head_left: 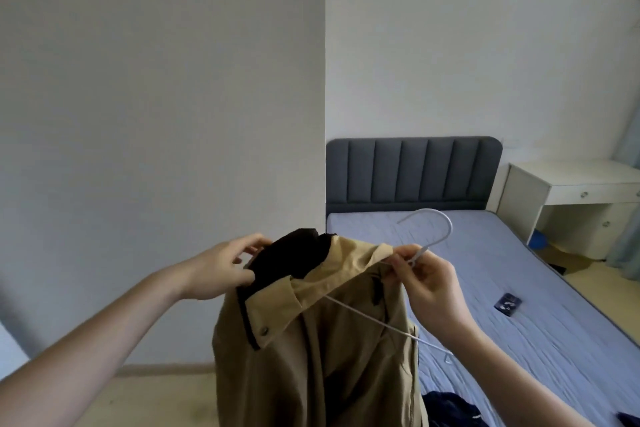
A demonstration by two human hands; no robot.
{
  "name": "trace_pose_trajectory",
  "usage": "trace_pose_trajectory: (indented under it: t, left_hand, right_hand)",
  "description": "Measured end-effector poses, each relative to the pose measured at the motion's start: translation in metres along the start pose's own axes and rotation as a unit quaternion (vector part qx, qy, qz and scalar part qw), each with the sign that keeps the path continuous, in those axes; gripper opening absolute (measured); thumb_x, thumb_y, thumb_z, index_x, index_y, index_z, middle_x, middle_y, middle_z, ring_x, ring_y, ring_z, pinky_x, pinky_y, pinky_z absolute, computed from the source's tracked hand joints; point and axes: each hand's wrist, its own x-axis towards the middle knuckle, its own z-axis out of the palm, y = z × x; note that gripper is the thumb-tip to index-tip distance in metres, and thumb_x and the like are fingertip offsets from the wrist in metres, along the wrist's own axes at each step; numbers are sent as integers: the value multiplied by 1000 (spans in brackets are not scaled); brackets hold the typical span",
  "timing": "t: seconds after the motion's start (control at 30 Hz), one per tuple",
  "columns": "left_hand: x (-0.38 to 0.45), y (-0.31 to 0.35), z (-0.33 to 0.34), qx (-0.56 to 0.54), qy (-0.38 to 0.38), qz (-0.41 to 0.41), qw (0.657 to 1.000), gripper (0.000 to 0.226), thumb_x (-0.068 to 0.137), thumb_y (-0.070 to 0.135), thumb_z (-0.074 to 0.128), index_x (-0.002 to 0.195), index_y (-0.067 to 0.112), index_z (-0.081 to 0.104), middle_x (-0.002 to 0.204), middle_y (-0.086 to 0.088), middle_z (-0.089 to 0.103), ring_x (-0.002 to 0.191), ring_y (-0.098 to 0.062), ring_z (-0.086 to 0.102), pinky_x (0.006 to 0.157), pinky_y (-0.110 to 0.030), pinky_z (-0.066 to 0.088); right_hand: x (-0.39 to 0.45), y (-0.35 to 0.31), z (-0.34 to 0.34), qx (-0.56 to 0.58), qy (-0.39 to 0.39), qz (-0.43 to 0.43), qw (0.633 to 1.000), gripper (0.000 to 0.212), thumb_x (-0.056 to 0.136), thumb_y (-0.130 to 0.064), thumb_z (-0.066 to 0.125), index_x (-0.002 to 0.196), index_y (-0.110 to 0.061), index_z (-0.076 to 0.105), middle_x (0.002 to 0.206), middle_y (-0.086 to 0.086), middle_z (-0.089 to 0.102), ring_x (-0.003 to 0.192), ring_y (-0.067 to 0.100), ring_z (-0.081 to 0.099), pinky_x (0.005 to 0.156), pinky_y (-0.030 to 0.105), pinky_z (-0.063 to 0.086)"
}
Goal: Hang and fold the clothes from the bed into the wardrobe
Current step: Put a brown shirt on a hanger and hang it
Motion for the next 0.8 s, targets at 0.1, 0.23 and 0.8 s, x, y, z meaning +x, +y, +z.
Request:
trace_pose_trajectory:
  t: [0.1, 0.23, 0.8]
  left_hand:
    - [3, -15, 13, 118, 16, 6, 993, 44, 81, 38, 69, 119, 52, 54, 112, 29, 59, 106, 8, 55, 86, -18, 48]
    - [8, -23, 7, 294, 93, 26, 951, 21, 85, 48, 60, 79, 32, 47, 83, 14, 56, 82, -14, 58, 68, -35, 49]
    - [-31, 54, 69, 325, -31, 41, 944, 44, 95, 63, 40, 86, 28, 66, 73, 10, 69, 69, -9, 63, 69, -35, 54]
  right_hand:
    - [0, 1, 3, -25, -14, -10, 1000, 24, 100, -13, 64, 90, -31, 76, 86, 0, 78, 83, 17, 76, 76, 40, 63]
    - [2, 4, -6, -51, 17, -7, 999, 26, 101, -14, 64, 90, -34, 76, 85, -3, 78, 83, 16, 76, 78, 50, 62]
    - [19, 9, -19, -48, 174, 5, 984, 21, 100, -24, 66, 94, -42, 74, 85, -12, 77, 80, 9, 75, 72, 32, 64]
